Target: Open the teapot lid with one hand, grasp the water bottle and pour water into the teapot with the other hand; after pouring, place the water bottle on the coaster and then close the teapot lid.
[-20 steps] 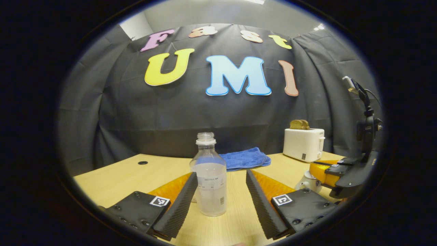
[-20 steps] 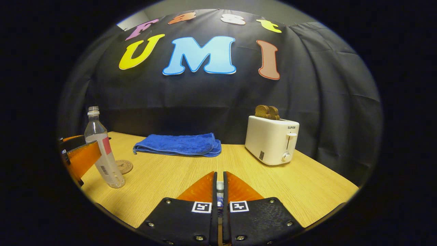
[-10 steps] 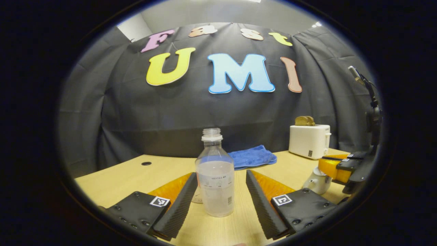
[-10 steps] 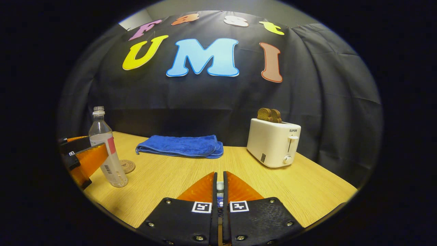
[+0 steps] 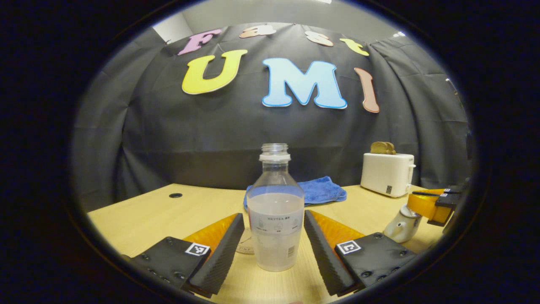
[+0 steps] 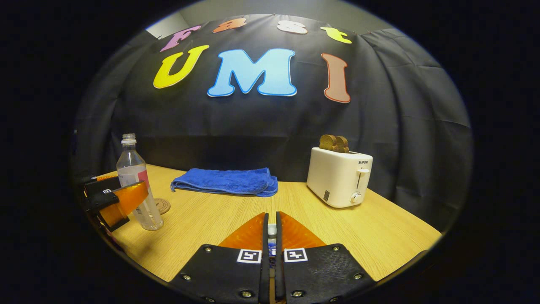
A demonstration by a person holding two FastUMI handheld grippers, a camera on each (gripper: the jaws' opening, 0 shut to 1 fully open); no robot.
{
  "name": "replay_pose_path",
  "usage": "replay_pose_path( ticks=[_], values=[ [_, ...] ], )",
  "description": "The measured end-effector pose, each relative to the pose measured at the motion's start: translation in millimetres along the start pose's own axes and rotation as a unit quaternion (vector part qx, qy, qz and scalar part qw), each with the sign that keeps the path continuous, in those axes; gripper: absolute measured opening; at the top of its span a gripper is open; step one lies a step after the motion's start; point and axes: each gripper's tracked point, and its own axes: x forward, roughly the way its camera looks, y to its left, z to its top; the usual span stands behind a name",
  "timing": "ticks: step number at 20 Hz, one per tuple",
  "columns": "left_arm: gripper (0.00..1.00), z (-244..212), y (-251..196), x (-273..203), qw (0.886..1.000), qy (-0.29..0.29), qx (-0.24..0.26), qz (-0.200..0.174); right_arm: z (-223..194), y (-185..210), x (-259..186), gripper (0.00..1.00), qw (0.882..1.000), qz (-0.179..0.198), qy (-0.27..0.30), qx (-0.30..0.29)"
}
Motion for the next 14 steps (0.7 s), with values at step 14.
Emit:
replay_pose_path(
  ticks=[14],
  values=[
    [0.87,3,2,0,1.0,-0.004,0.012,0.011,36,-24,-80,0.05,0.998,-0.013,-0.06,0.009]
  ],
)
